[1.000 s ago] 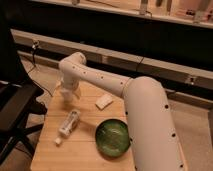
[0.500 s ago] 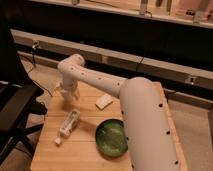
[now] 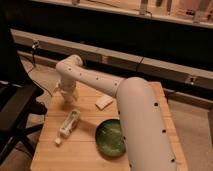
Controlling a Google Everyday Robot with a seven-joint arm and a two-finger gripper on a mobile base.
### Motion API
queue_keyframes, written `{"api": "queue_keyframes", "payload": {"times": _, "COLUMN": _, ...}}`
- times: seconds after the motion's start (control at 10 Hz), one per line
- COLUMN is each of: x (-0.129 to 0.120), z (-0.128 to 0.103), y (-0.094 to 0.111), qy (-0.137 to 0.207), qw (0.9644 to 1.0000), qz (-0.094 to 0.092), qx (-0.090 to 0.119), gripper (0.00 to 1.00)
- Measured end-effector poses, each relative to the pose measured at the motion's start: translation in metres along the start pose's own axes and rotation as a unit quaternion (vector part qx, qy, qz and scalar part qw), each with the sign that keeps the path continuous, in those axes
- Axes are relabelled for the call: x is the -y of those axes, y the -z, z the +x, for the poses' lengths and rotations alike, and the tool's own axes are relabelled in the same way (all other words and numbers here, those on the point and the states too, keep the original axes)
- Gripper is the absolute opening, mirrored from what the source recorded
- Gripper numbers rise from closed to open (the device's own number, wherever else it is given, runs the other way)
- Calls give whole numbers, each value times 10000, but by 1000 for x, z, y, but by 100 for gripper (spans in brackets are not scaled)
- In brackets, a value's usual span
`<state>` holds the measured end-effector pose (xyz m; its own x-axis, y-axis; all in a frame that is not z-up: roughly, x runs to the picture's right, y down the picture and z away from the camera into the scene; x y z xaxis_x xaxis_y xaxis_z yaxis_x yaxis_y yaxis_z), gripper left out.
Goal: Place the ceramic cup in the ceramic bowl
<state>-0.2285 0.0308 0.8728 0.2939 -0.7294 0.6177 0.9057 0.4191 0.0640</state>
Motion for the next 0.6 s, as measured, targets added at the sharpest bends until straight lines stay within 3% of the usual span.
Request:
{"api": "queue_keyframes", "payload": {"times": 0.3, "x": 8, "z": 3, "y": 39, "qy": 64, "qw": 9997, "qz": 112, "qx": -230, "gripper": 80}}
{"api": "queue_keyframes", "payload": {"times": 0.6, "x": -6, "z": 14, "y": 54, "qy": -132, "qw": 9987, "qz": 195, "qx": -441, "gripper": 80}}
